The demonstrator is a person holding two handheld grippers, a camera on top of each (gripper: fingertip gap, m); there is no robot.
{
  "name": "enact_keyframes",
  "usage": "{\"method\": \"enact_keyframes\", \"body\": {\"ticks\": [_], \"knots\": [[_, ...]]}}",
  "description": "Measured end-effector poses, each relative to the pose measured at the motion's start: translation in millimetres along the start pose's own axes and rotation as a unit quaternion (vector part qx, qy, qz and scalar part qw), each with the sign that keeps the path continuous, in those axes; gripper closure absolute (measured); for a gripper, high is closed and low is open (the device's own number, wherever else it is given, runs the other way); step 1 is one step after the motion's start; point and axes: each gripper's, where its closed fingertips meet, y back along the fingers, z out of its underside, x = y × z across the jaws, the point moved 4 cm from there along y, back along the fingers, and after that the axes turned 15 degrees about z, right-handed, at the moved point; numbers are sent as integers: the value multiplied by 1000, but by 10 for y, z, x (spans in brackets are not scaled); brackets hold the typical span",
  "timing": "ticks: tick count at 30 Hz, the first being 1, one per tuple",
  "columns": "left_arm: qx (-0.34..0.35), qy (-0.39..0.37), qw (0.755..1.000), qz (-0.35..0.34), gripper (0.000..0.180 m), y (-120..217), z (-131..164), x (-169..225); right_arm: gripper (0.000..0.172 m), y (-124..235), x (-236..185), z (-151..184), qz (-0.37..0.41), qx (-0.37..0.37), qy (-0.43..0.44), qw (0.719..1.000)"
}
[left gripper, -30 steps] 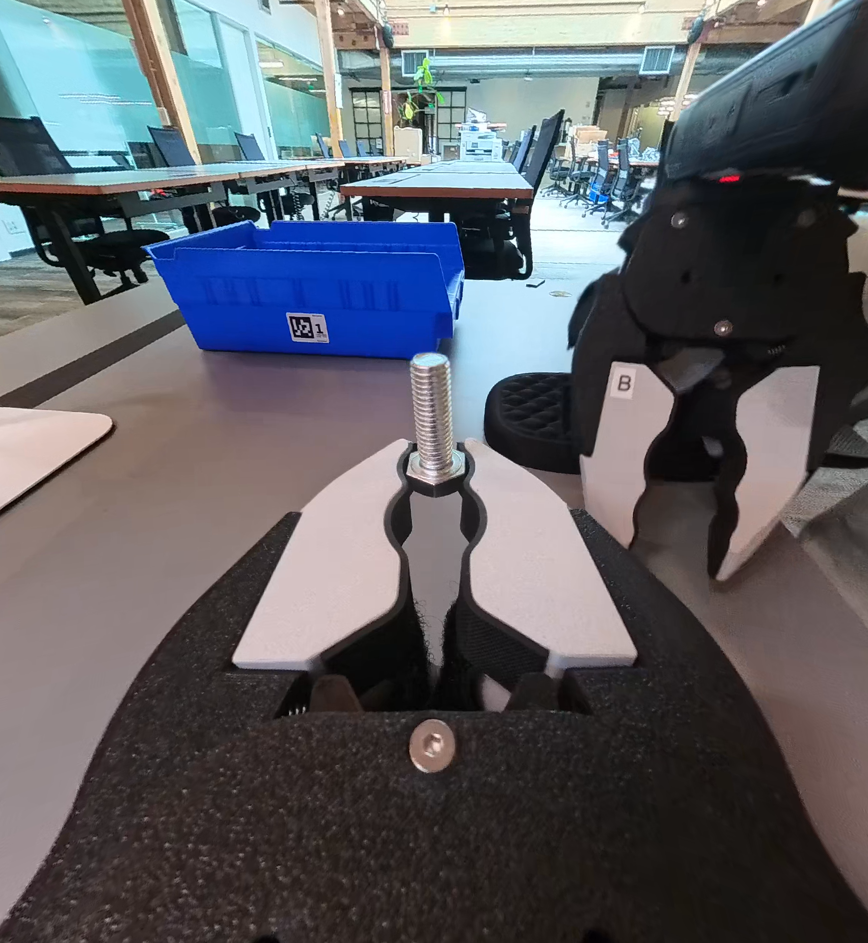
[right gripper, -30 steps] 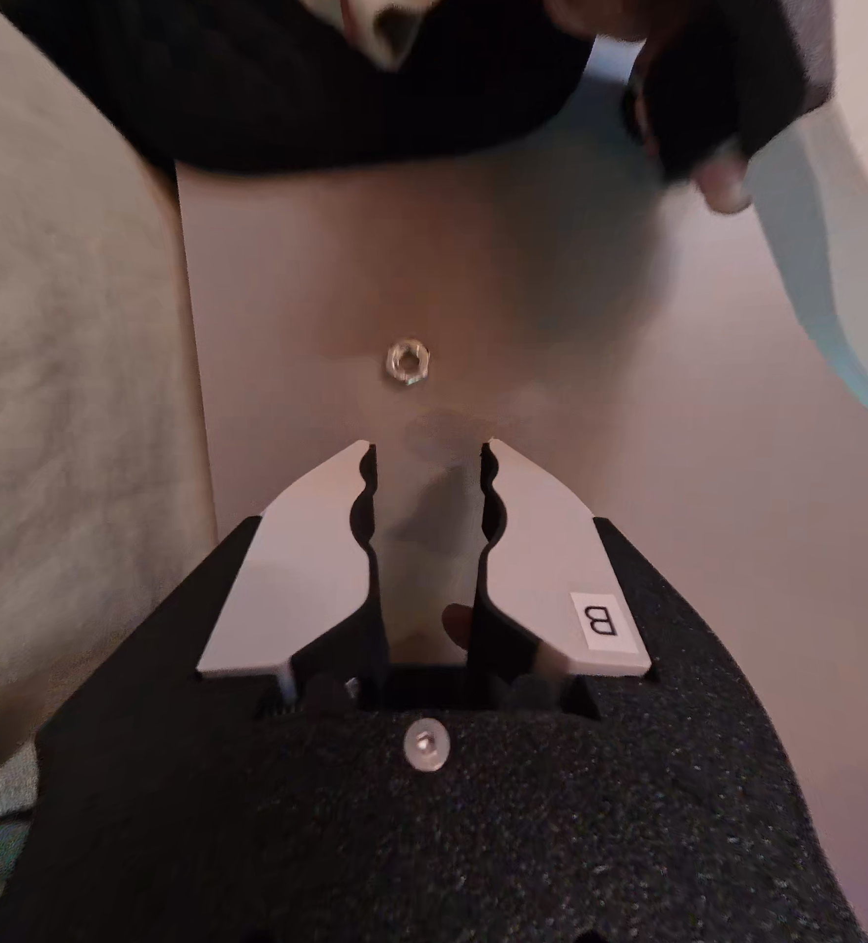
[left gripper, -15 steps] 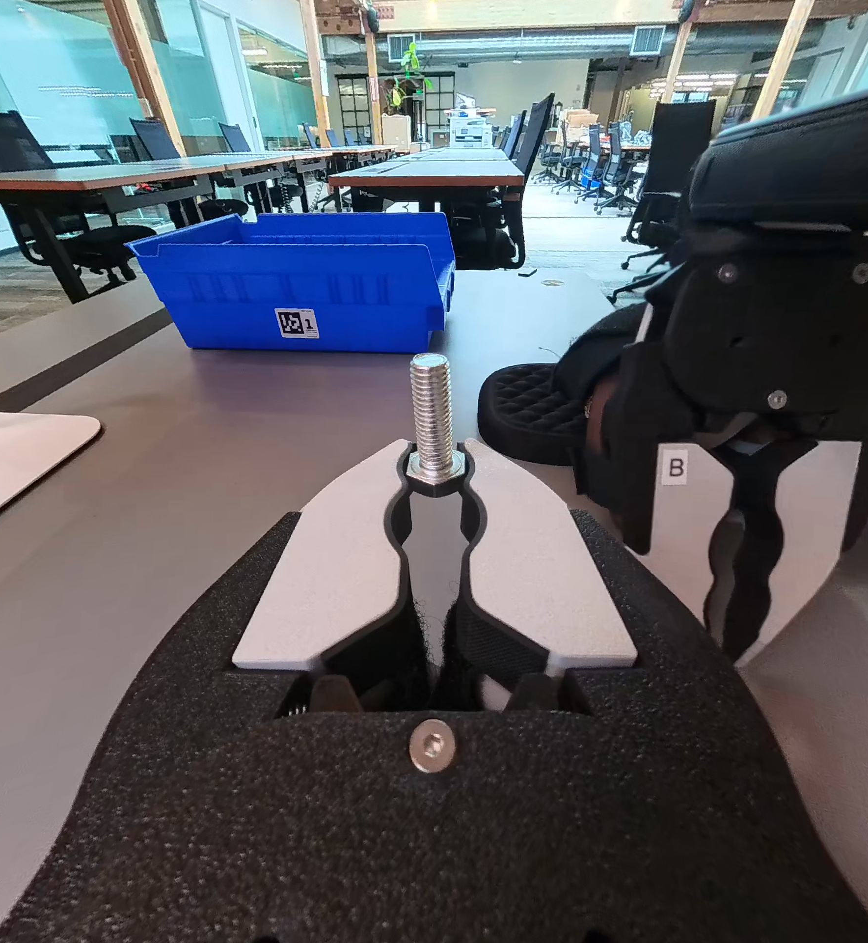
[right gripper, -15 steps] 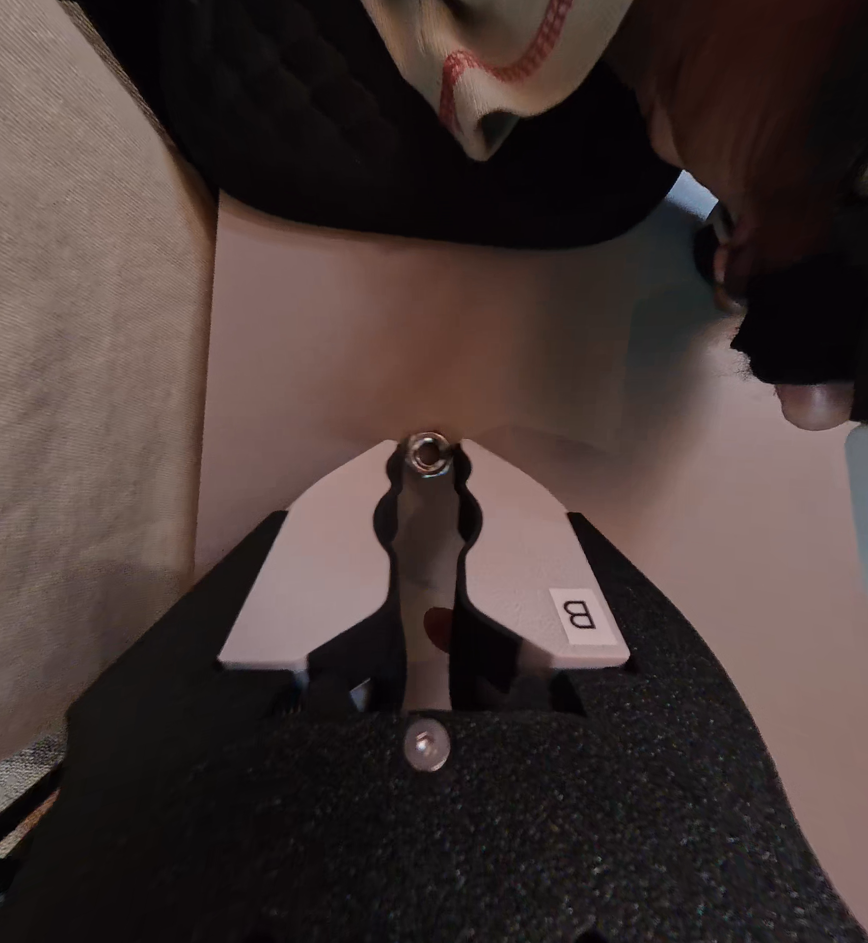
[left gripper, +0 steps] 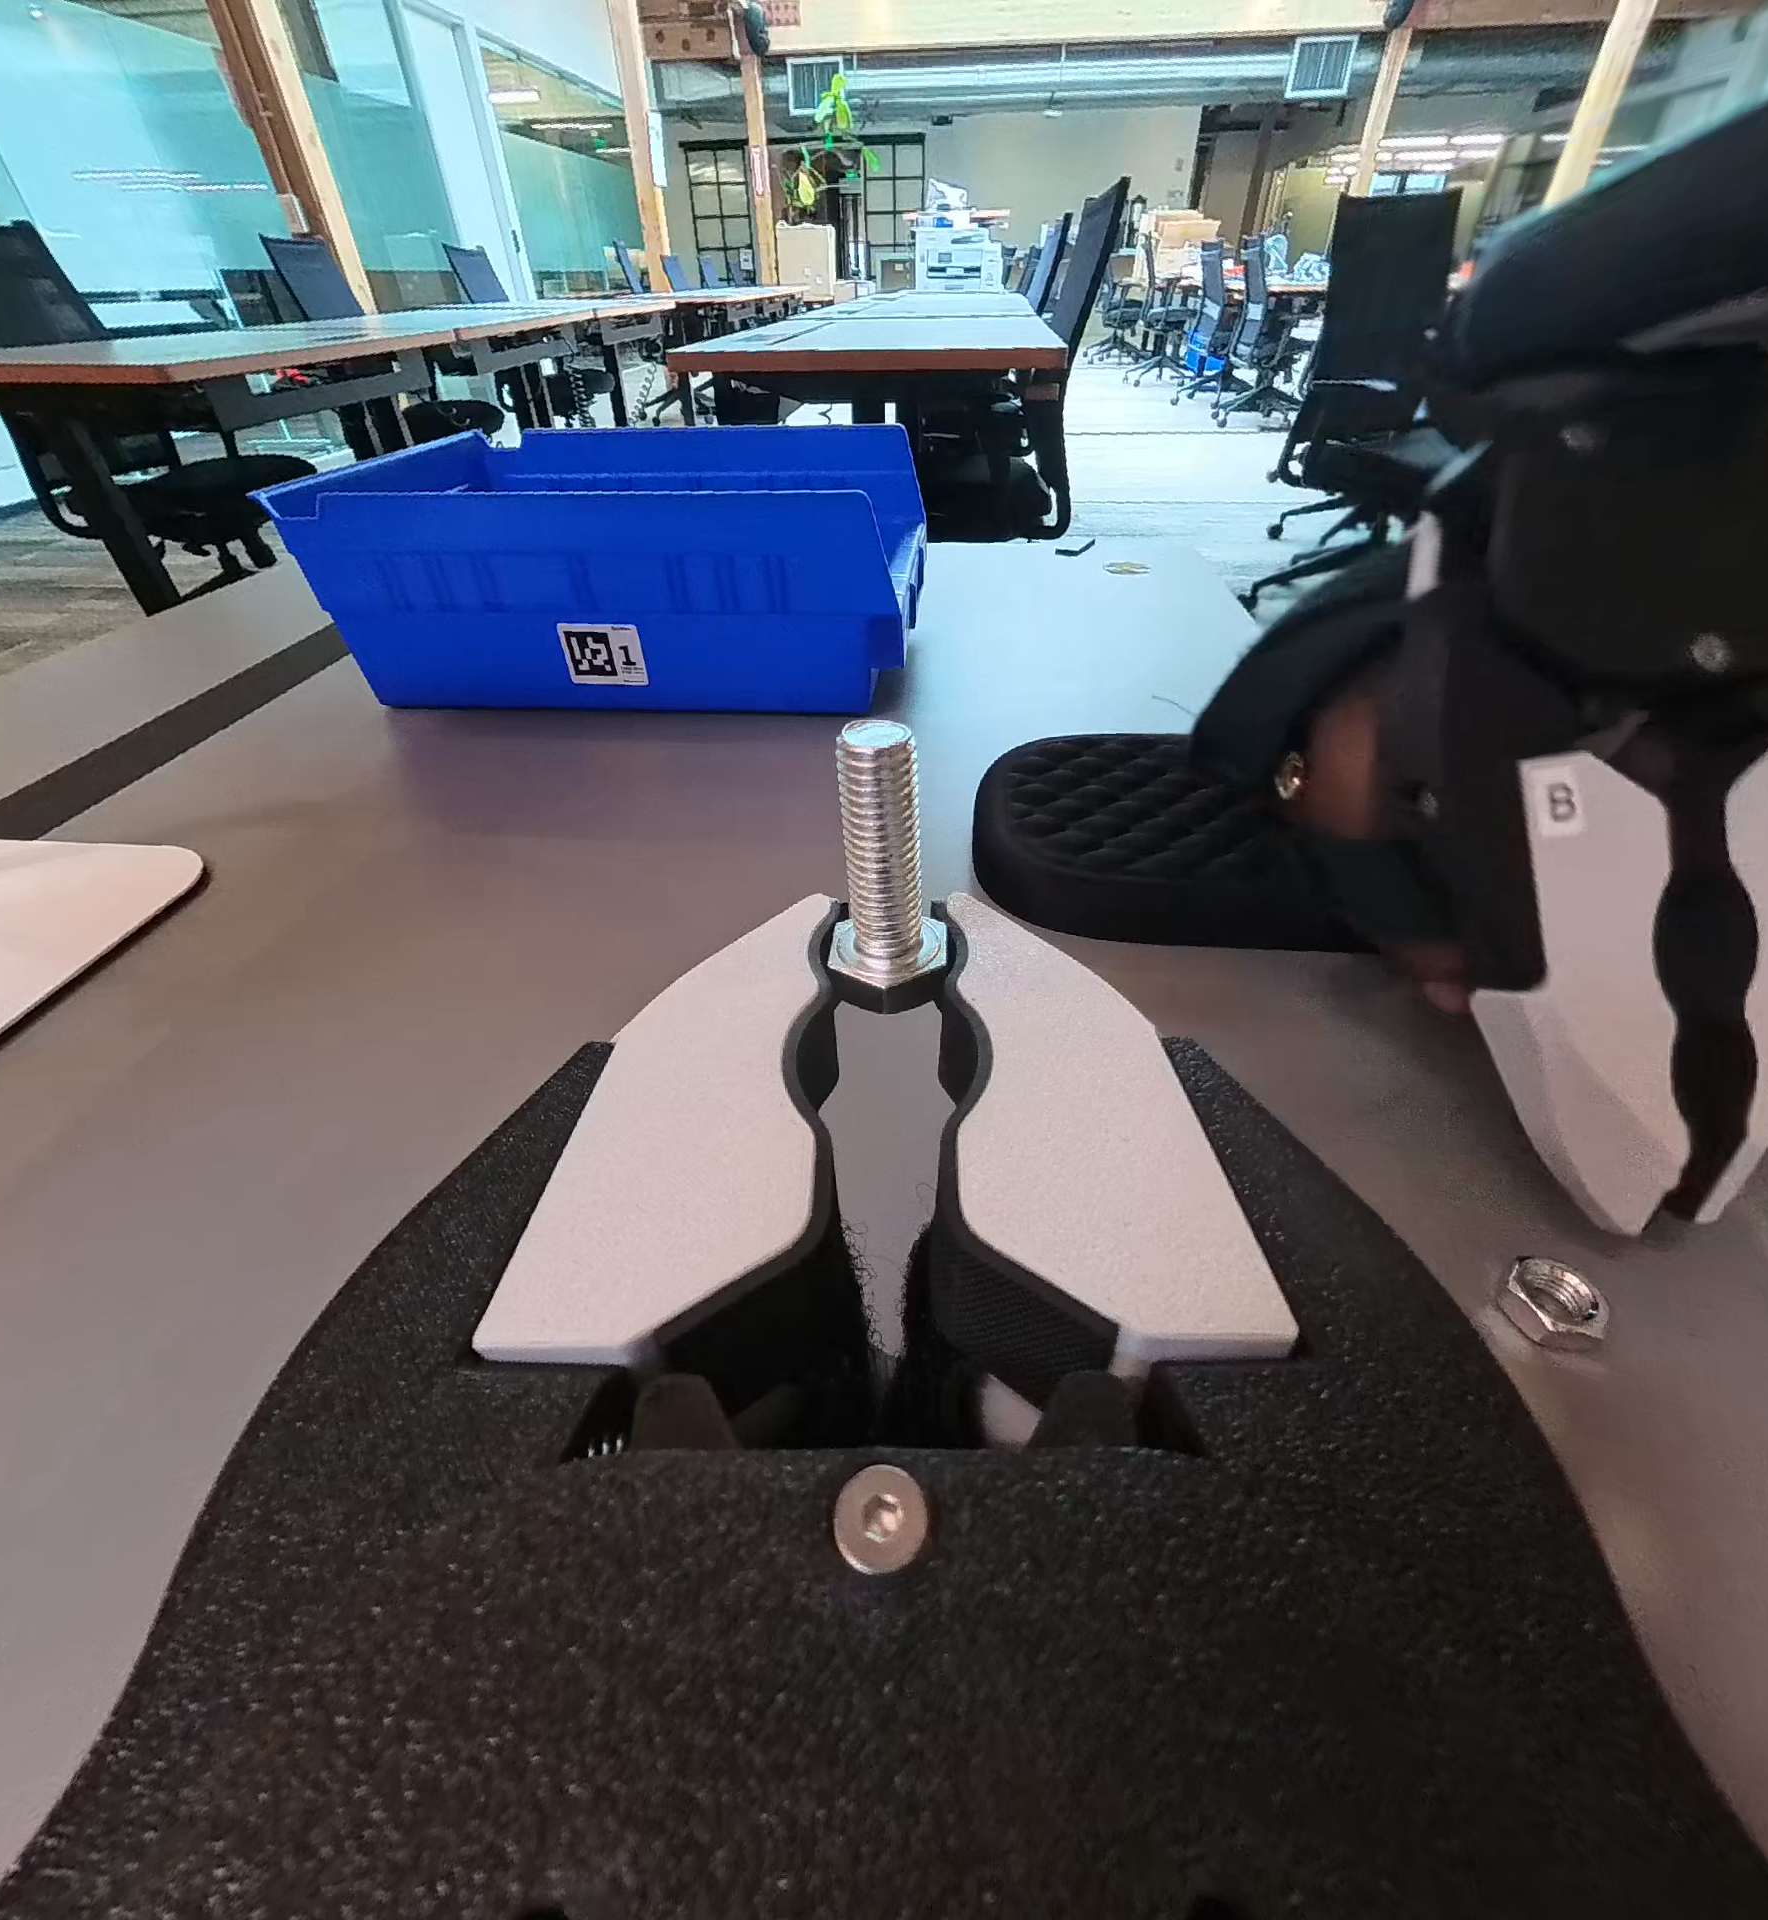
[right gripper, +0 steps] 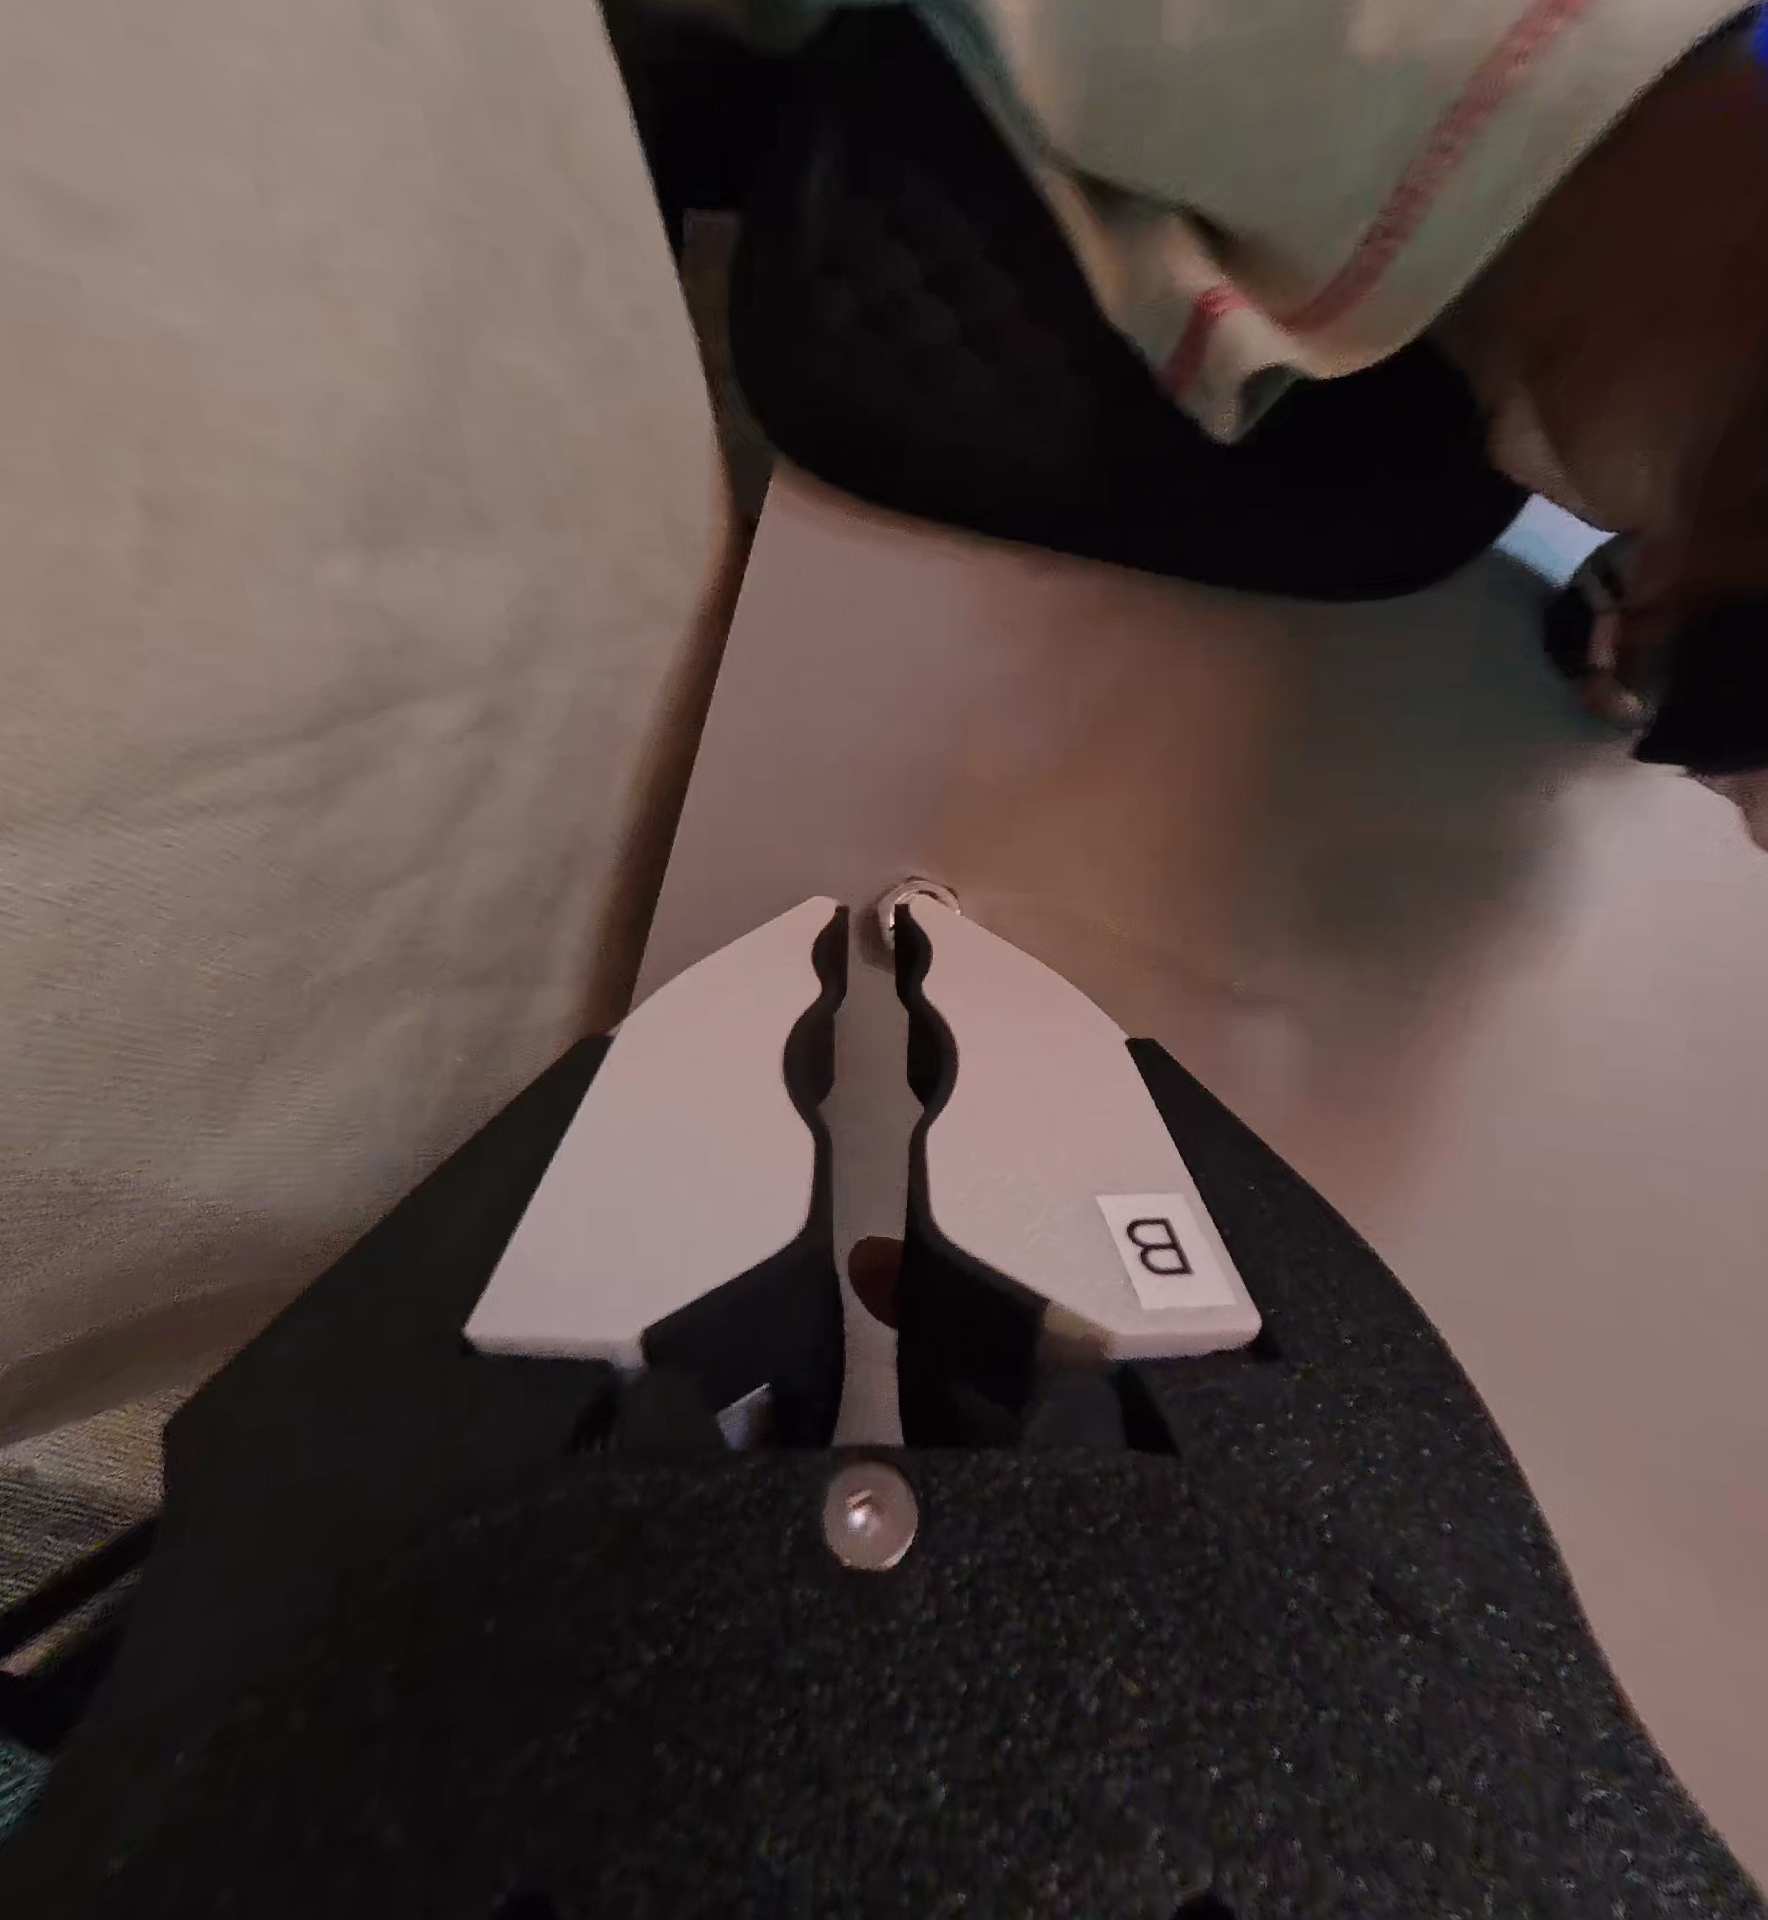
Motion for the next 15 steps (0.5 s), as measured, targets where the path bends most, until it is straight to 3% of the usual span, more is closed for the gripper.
{"method": "enact_keyframes", "body": {"ticks": [6, 10, 15], "knots": [[-2, -2, 1000, -1, 166, -3, 0, 3, 152, -175, -67, 67, 49, -9, 30, 998], [-2, -2, 1000, -1, 166, -4, 0, 2, 166, -229, -5, 87, 86, -21, 42, 995], [-2, -3, 1000, 0, 166, -5, -1, 5, 167, -194, 88, 119, 77, -15, -8, 997]]}}
